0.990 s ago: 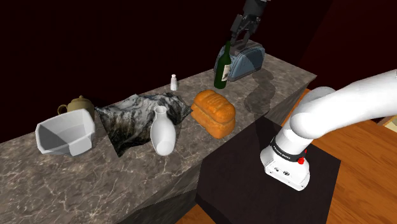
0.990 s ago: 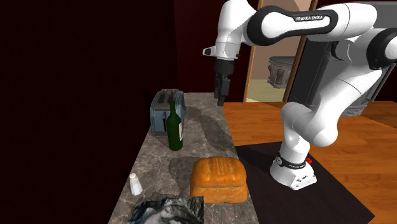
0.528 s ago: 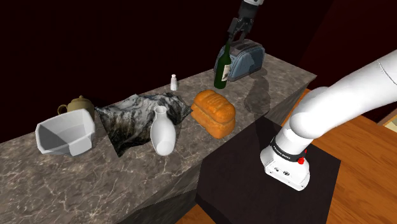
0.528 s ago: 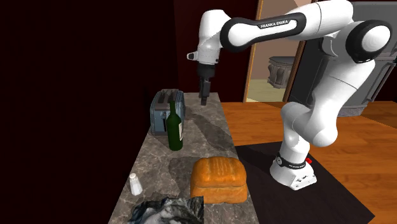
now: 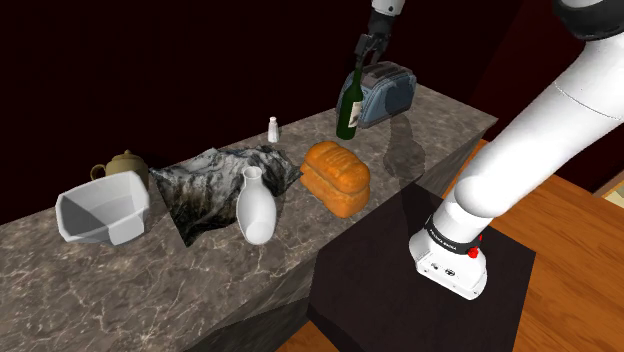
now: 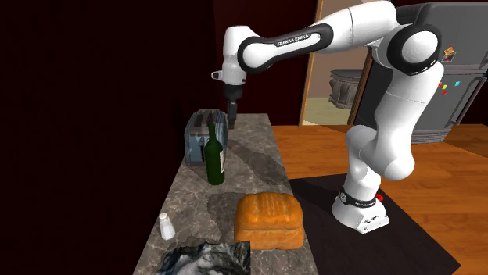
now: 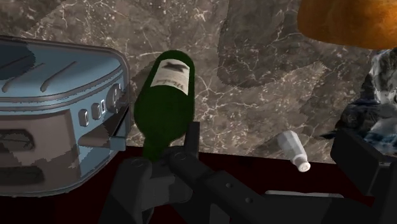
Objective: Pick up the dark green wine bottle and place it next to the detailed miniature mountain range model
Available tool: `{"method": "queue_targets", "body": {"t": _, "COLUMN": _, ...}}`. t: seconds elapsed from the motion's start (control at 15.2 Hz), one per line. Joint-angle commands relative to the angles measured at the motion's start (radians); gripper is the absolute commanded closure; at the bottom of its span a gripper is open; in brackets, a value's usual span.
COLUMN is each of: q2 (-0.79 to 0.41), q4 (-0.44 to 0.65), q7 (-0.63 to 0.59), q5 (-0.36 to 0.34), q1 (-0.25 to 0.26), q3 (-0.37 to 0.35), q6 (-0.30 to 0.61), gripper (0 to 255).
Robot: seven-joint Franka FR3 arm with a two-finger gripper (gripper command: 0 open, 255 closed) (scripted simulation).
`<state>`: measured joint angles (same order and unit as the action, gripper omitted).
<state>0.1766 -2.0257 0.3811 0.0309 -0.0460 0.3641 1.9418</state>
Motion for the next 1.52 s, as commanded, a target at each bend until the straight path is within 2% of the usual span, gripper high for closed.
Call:
{"method": "queue_targets", "body": {"t": 0.0, "q2": -0.083, "q4": 0.069, "q7": 0.049, "q5": 0.019, "q1": -0.006, "q3": 0.025, "q6": 0.007, "gripper": 0}}
{"method": "queue_targets", "body": {"t": 0.46, "q2": -0.361, "q4": 0.326, "q7": 0.195, "q5": 0.109, "q1": -0.062, "q3": 0.07, "q6": 0.002, "gripper": 0}}
{"method": "queue_targets", "body": {"t": 0.99, "q2": -0.39, "q4": 0.261, "q7": 0.207, "q5": 0.127, "q1": -0.064, "q3": 0.064, "q6": 0.093, "gripper": 0}}
{"method": "queue_targets", "body": {"t": 1.45, "q2": -0.39, "q4": 0.261, "q7": 0.207, "q5": 0.127, "q1": -0.064, "q3": 0.064, "q6": 0.093, "gripper": 0}}
